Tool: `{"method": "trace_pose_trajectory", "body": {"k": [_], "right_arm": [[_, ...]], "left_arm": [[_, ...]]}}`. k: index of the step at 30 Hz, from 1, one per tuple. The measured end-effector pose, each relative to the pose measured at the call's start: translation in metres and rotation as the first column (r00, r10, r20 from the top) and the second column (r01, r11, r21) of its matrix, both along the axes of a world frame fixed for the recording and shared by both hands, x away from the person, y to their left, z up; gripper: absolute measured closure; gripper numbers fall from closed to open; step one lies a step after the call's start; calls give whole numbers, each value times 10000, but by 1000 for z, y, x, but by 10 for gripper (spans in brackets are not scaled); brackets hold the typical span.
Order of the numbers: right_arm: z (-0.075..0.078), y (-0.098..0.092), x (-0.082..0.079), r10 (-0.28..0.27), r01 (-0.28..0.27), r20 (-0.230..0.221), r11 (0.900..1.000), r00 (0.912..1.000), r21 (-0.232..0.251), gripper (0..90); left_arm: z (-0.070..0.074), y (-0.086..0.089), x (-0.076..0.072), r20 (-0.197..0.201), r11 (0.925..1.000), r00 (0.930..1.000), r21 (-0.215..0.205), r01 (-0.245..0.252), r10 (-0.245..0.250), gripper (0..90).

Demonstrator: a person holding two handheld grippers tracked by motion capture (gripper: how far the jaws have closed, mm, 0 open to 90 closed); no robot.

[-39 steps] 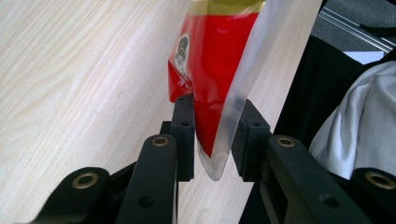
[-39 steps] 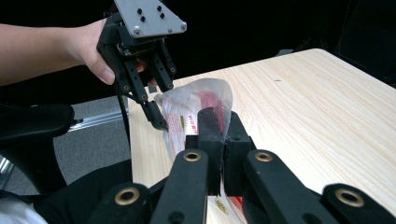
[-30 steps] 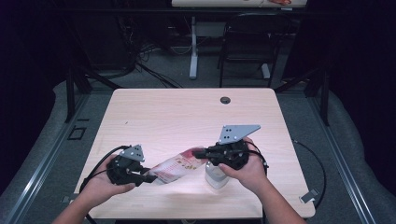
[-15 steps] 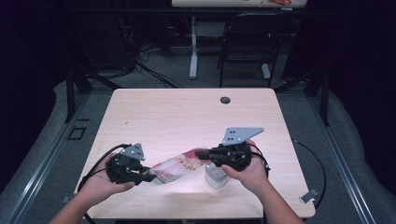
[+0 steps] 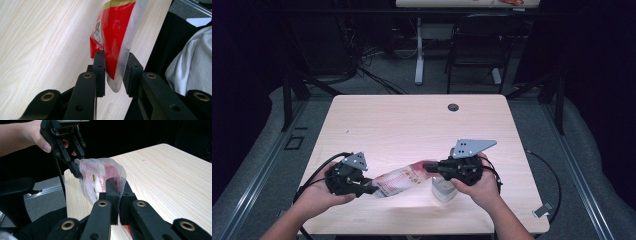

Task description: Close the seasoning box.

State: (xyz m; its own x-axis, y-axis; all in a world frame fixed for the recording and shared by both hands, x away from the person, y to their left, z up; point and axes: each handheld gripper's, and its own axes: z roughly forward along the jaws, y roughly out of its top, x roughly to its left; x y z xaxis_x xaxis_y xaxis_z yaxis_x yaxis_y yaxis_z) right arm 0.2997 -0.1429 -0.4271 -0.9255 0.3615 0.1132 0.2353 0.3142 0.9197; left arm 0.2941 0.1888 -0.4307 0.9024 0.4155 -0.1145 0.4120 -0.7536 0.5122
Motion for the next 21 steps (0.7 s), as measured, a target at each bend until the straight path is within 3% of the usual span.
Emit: {"method": "trace_pose_trajectory", "body": {"k": [21], "right_arm": [[-5,-9,-5,-226,221,155,9991,9996,353,891]], "left_arm": [[14,-5,3,5,9992,9996,285,278,-278,754]]}}
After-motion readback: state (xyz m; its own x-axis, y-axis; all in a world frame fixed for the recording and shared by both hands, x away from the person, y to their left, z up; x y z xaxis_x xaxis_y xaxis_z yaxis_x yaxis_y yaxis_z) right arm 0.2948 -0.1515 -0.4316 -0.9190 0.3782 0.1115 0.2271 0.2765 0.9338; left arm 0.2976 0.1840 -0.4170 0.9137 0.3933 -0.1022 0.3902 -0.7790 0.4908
